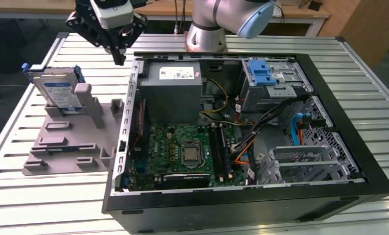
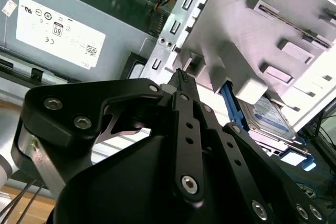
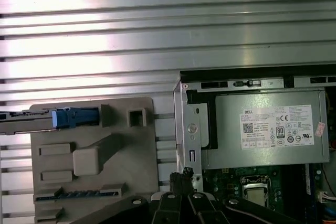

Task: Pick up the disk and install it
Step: 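Reach for the disk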

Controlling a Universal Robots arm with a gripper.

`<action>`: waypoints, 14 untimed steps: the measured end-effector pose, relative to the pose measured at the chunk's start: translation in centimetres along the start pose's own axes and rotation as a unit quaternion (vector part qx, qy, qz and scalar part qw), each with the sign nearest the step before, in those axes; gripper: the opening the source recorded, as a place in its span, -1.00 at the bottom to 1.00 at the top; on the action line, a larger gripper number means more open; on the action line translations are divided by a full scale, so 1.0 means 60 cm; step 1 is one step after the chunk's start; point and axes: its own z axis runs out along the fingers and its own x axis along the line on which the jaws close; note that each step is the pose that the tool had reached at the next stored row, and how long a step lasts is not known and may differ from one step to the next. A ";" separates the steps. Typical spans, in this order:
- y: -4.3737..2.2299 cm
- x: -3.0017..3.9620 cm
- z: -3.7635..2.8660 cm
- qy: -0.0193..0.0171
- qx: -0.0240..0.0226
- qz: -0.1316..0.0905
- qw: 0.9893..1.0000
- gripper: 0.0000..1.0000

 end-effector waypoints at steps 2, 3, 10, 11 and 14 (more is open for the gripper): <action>0.001 0.005 0.000 0.000 0.000 0.000 1.000 -0.79; 0.001 0.008 0.000 0.000 0.000 0.000 1.000 -0.79; 0.007 0.032 0.002 0.000 0.000 0.000 1.000 -0.79; 0.008 0.034 0.002 0.000 0.000 0.000 1.000 -0.79; 0.010 0.041 0.002 0.000 0.000 0.000 1.000 -0.79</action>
